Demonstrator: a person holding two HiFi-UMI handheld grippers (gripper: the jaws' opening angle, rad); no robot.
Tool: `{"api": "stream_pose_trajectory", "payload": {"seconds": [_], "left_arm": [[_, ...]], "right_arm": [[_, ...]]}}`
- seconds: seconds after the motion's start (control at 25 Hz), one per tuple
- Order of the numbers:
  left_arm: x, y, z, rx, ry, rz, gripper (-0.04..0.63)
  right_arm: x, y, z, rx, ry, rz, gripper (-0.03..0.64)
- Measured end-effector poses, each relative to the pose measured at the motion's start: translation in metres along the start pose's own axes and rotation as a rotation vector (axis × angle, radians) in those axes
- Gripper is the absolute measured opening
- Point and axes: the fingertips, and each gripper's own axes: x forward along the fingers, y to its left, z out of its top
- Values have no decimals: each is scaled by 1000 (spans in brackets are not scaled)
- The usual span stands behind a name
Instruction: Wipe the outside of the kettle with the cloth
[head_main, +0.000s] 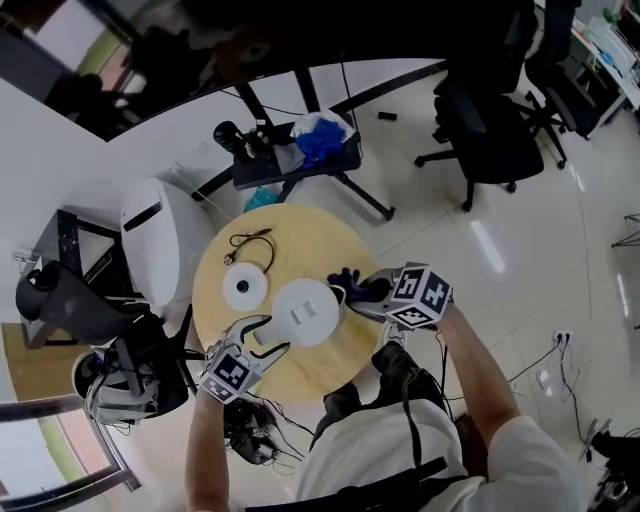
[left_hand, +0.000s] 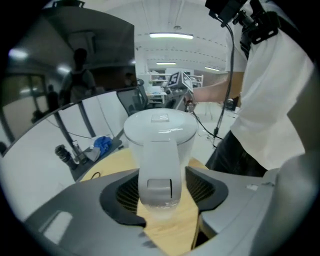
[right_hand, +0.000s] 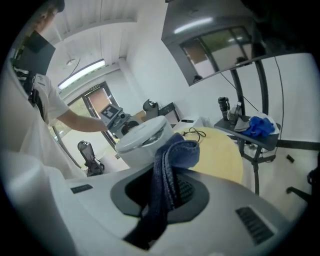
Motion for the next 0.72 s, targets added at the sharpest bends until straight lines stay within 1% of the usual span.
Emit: {"api": "stream_pose_trajectory", "payload": {"seconds": [0.04, 0.12, 0.24, 0.32, 0.36, 0.4, 0.48, 0.56, 0.6, 0.68, 0.72], "left_arm": [[-3, 3, 2, -40, -33, 67, 301], [-13, 10, 0, -121, -101, 223, 301], [-27, 15, -5, -220, -185, 456, 301], [-33, 14, -7, -291, -228, 601, 291], [-35, 13, -11, -327, -230, 667, 278], [-35, 13, -18, -365, -216, 730, 256], [-31, 16, -36, -448, -163, 833, 256], [-27, 20, -51, -522, -131, 910, 256], [-25, 24, -56, -547, -122, 945, 256], [-22, 33, -58, -571, -118, 1004, 255], [-21, 35, -56, -578, -125, 1023, 241]], "right_arm": [[-2, -2, -2, 19, -7, -15, 64], [-7, -6, -4, 45, -14, -52, 66], [-15, -12, -3, 68, -22, -96, 65], [-19, -12, -4, 80, -26, -117, 65], [-20, -11, -4, 83, -29, -127, 64], [-19, -10, -3, 84, -33, -136, 64], [-16, -8, -1, 87, -47, -151, 66], [-12, -6, 2, 91, -60, -154, 66], [-10, -5, 3, 92, -65, -152, 66], [-9, -5, 5, 97, -78, -146, 65], [-8, -4, 6, 100, -83, -141, 66]]}}
